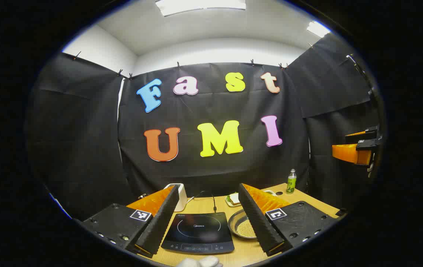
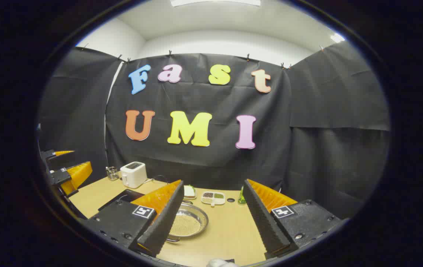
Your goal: First push the handle of the pot to place it horizontally, then grasp the pot with both hands and set it on the induction cooktop.
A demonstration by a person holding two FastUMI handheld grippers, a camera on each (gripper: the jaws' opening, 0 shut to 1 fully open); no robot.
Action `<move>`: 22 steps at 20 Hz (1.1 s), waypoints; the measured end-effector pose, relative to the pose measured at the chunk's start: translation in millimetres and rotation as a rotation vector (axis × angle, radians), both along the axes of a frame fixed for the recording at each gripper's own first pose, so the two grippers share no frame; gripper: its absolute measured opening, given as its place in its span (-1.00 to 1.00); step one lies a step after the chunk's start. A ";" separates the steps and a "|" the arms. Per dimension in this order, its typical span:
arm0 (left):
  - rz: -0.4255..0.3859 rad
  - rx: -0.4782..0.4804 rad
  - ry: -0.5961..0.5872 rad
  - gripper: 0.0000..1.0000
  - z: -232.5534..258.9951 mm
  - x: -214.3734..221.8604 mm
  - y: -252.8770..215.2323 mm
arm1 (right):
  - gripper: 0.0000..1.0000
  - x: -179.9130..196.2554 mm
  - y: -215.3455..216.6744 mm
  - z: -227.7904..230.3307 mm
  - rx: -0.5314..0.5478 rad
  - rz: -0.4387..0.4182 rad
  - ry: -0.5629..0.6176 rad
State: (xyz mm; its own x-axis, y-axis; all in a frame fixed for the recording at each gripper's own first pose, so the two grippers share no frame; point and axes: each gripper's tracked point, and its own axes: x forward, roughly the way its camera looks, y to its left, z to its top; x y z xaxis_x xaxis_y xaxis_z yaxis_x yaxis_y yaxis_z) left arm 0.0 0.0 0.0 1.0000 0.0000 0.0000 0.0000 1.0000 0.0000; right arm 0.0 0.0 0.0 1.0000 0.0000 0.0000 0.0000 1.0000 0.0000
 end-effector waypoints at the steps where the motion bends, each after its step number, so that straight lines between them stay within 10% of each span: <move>1: 0.007 0.000 0.000 0.92 -0.9 0.1 1.1 | 0.96 0.0 1.5 0.2 0.002 0.003 0.002; 22: 0.015 0.018 0.002 0.92 -9.4 -17.9 26.9 | 0.96 16.7 61.1 -11.2 -0.002 0.124 0.057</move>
State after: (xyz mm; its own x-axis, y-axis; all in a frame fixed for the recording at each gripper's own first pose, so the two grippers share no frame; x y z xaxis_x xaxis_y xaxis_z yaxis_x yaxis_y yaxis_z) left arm -17.9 26.9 -9.4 0.9999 0.0149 -0.0020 -0.0148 0.9997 0.0175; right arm 16.7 61.1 -11.2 0.9906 0.1239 -0.0571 -0.1241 0.9923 0.0014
